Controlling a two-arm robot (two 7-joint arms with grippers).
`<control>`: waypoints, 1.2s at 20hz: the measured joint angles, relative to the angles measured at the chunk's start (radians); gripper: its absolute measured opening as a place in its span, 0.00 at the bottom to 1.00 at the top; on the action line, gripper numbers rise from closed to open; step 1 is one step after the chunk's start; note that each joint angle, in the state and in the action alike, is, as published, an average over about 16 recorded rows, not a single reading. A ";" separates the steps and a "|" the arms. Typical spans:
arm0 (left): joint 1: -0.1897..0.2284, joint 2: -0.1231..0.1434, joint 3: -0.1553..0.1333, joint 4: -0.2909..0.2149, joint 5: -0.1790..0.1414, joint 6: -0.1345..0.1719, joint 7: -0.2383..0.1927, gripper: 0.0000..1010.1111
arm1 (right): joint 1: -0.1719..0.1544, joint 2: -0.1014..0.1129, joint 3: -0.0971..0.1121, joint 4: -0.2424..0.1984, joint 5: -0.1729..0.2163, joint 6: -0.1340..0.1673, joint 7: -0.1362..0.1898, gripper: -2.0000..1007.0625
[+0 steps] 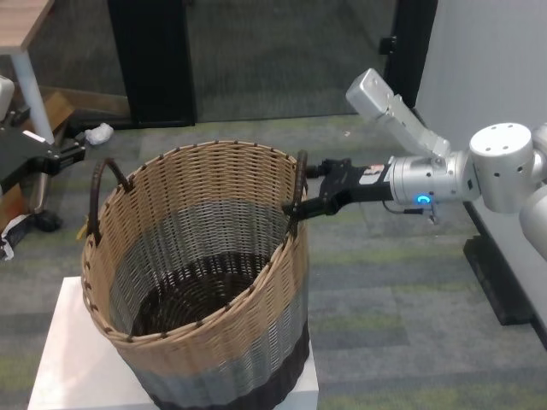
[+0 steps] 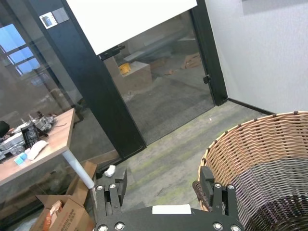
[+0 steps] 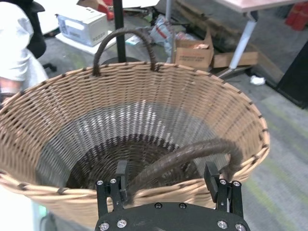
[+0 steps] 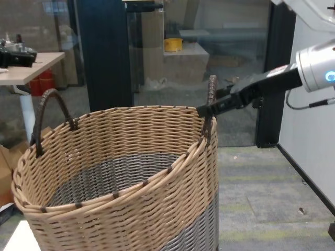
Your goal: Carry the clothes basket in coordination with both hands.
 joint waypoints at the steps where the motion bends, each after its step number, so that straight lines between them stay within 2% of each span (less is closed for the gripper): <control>1: 0.000 0.000 0.000 0.000 0.000 0.000 0.000 0.99 | -0.001 0.003 -0.001 -0.004 0.002 0.004 0.002 1.00; 9: 0.000 -0.002 -0.002 0.000 0.002 0.000 -0.002 0.99 | -0.019 0.034 0.000 -0.046 0.041 0.053 0.026 1.00; 15: 0.000 -0.002 -0.003 0.001 0.001 0.000 -0.004 0.99 | -0.040 0.061 0.019 -0.094 0.087 0.090 0.023 1.00; 20: -0.001 -0.002 -0.003 0.002 0.001 0.000 -0.007 0.99 | -0.059 0.077 0.047 -0.134 0.132 0.102 0.002 1.00; 24: -0.001 -0.002 -0.003 0.003 -0.001 -0.003 -0.009 0.99 | -0.075 0.083 0.074 -0.165 0.162 0.084 -0.038 1.00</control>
